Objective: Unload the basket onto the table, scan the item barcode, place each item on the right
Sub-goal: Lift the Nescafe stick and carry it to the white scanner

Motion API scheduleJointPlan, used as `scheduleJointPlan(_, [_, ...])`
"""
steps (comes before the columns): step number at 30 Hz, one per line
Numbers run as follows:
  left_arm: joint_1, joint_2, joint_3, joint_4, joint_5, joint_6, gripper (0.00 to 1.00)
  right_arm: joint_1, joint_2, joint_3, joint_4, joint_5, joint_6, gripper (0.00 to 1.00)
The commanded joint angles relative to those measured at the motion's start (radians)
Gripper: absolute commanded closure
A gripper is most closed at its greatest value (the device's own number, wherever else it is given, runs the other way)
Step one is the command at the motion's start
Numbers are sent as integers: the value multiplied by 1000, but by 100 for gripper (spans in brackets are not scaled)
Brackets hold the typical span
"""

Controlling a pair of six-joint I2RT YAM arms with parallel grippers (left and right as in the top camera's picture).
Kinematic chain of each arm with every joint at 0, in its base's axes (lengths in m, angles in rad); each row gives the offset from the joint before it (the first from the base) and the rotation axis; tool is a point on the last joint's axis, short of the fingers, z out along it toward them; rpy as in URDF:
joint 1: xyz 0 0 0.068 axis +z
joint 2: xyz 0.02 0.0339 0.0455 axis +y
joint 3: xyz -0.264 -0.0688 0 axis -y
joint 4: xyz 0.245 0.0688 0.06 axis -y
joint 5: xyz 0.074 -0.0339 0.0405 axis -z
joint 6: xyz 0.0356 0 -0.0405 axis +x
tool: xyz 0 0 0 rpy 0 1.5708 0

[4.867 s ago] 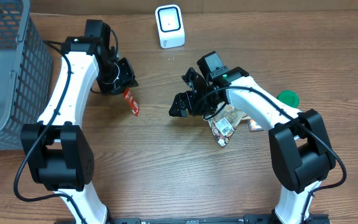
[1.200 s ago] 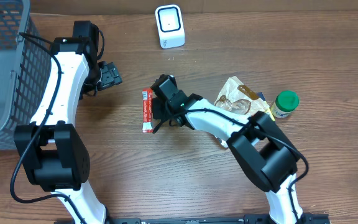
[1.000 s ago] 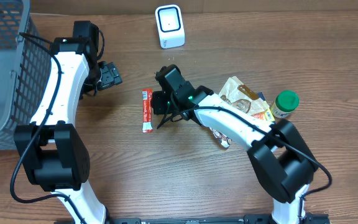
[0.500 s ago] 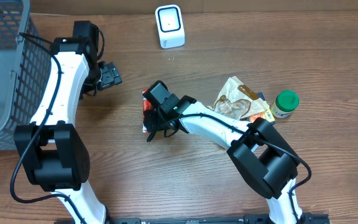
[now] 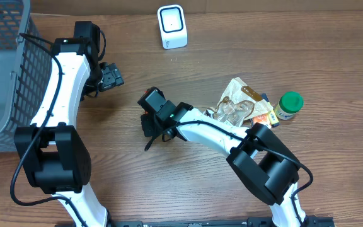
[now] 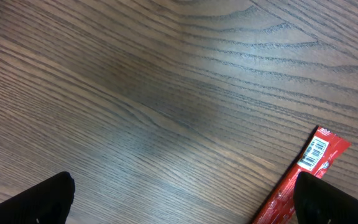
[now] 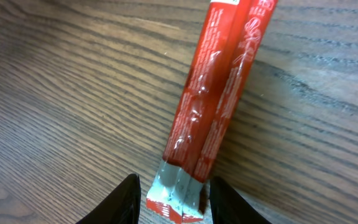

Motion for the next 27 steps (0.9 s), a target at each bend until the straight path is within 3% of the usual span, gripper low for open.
scheduleJointPlan(1, [1,3,8,0,-16,14,0,11,11,-6,5,41,5,63])
scheduleJointPlan(8, [1,3,8,0,-16,14,0,-1,32,-6,6,40,6,70])
scheduleJointPlan(18, [1,3,8,0,-16,14,0,1,58,-6,-4,44,21,67])
scheduleJointPlan(24, [1,3,8,0,-16,14,0,-12,66,-5,-37,100,-10,96])
scheduleJointPlan(27, [1,3,8,0,-16,14,0,-38,43,10,-72,100,-14,96])
